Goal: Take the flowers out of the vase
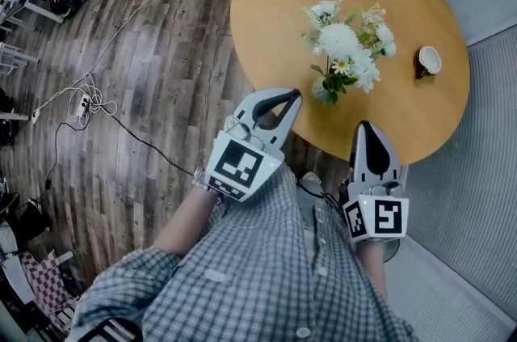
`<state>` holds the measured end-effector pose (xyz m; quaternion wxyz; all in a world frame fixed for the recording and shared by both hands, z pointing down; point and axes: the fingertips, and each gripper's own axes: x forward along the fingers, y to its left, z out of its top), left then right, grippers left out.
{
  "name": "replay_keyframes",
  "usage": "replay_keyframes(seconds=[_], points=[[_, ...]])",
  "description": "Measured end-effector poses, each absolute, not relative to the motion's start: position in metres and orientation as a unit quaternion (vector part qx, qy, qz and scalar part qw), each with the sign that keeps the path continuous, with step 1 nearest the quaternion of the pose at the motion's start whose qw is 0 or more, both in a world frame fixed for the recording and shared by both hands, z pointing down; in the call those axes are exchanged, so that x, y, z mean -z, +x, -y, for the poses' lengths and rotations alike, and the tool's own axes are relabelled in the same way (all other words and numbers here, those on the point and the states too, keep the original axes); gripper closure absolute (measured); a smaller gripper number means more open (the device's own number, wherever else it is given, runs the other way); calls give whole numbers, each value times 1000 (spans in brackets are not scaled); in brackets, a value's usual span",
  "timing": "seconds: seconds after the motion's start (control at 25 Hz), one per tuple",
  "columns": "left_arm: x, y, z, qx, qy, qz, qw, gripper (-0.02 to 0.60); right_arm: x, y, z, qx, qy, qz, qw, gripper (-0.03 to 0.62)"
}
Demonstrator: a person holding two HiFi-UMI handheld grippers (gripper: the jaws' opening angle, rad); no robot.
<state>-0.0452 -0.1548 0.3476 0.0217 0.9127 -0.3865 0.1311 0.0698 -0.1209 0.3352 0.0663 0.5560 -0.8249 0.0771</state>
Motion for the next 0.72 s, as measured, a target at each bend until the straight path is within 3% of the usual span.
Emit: replay_keyframes(seconds=[0.2, 0.28, 0.48, 0.72], points=[[-377, -36, 164, -174, 922, 347, 10, 566, -341, 74, 119, -83, 584, 804, 72, 583], [-392, -32, 167, -193, 923, 332, 7, 508, -345, 75, 119, -88, 592, 798, 76, 583], [-427, -14, 176, -229, 927, 297, -7, 431, -352, 77, 118, -96, 606, 785, 86, 583], [-461, 1, 191, -239, 928, 285, 16, 384, -359, 81, 116, -101, 619, 773, 100, 583]])
